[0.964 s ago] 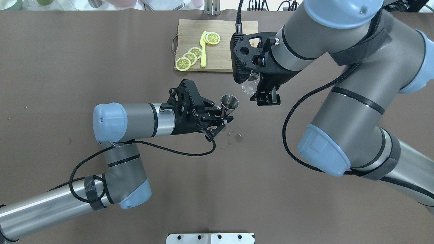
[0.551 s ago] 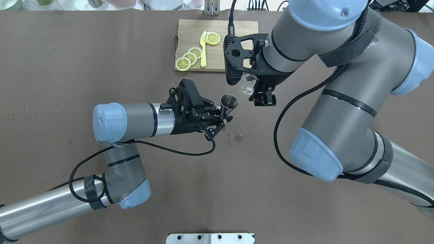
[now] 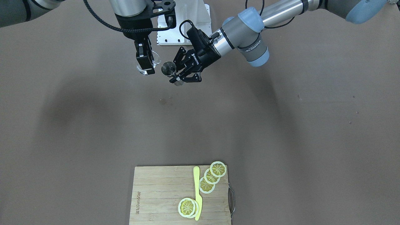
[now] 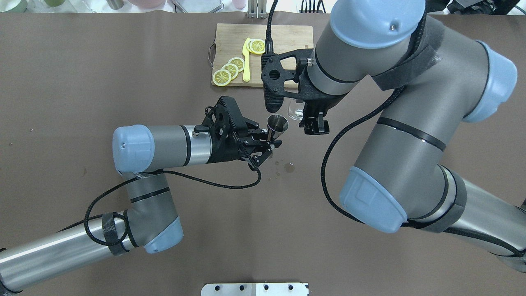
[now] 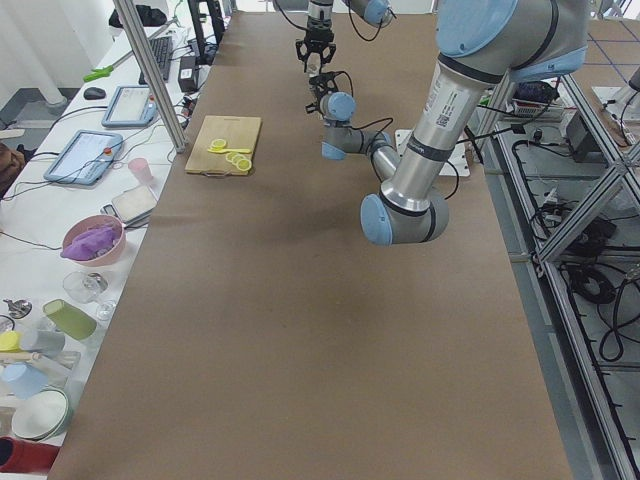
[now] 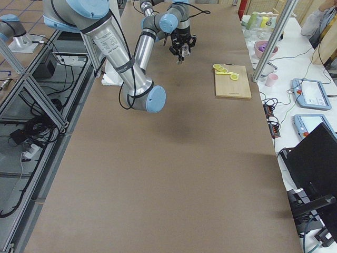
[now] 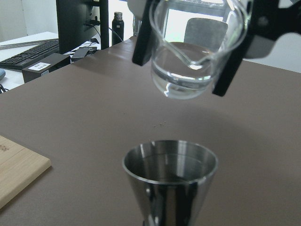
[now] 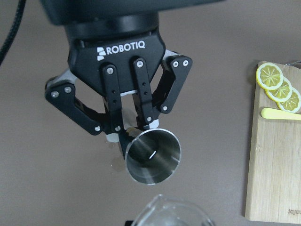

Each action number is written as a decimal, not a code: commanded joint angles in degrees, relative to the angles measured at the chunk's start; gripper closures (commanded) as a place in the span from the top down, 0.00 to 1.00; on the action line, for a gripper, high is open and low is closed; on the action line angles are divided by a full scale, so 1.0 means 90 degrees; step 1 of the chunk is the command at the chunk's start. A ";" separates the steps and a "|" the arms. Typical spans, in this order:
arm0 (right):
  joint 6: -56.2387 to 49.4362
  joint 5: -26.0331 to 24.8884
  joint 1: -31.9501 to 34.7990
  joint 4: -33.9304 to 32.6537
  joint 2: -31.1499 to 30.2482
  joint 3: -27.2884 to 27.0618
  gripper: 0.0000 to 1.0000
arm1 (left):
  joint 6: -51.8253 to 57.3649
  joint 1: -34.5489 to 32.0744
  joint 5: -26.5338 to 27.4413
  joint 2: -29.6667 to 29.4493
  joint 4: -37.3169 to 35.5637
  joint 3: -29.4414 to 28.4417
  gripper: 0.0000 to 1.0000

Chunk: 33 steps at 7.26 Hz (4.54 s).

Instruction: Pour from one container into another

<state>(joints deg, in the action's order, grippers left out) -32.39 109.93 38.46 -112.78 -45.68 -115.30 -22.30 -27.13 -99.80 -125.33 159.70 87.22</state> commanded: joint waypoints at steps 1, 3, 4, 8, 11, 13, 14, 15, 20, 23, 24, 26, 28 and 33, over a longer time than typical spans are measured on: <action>-0.0266 -0.0270 -0.0142 -0.0290 0.0124 -0.0001 0.00 | -0.0031 0.0026 0.0014 0.0000 0.0009 -0.0023 0.00; -0.0510 -0.0485 -0.0249 -0.0535 0.0212 -0.0011 0.00 | -0.0012 0.0056 0.0015 0.0010 0.0019 0.0016 0.00; -0.0686 -0.0573 -0.0279 -0.0681 0.0260 -0.0011 0.00 | -0.0012 0.0056 0.0015 0.0010 0.0010 0.0016 0.00; -0.1360 -0.0836 -0.0308 -0.1208 0.0494 -0.0011 0.00 | -0.0012 0.0056 0.0015 0.0000 0.0000 0.0006 0.00; -0.1362 -0.0905 -0.0464 -0.1219 0.0690 0.0125 0.00 | -0.0031 0.0065 0.0005 0.0000 -0.0010 0.0006 0.00; -0.1594 -0.0915 -0.0504 -0.1307 0.0729 0.0145 0.00 | -0.0031 0.0065 -0.0005 -0.0010 0.0000 0.0006 0.00; -0.1683 -0.1012 -0.0523 -0.1375 0.0739 0.0136 0.00 | -0.0031 0.0065 0.0005 -0.0010 0.0000 0.0006 0.00; -0.1761 -0.1052 -0.0543 -0.1395 0.0739 0.0145 0.00 | -0.0031 0.0065 0.0005 -0.0010 -0.0010 0.0006 0.00; -0.1909 -0.1344 -0.0543 -0.1687 0.0866 0.0204 0.00 | -0.0031 0.0065 0.0015 -0.0010 0.0000 0.0006 0.00; -0.1899 -0.1472 -0.0543 -0.1844 0.0954 0.0214 0.00 | -0.0012 0.0075 0.0015 0.0000 0.0000 -0.0004 0.00; -0.1899 -0.1520 -0.0543 -0.1912 0.1022 0.0262 0.00 | -0.0012 0.0075 0.0005 0.0000 0.0009 0.0006 0.00; -0.1899 -0.1608 -0.0543 -0.2020 0.1188 0.0399 0.00 | -0.0012 0.0085 0.0015 -0.0010 0.0010 0.0006 0.00; -0.1899 -0.1657 -0.0552 -0.2040 0.1257 0.0516 0.00 | -0.0012 0.0095 0.0015 -0.0010 0.0000 -0.0004 0.00; -0.1889 -0.2037 -0.0776 -0.2303 0.1374 0.0614 0.00 | -0.0012 0.0114 0.0024 0.0000 0.0010 -0.0014 0.00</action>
<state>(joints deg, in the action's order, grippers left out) -49.43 92.72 32.39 -133.08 -33.37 -109.81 -22.41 -26.11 -99.62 -125.30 159.78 87.11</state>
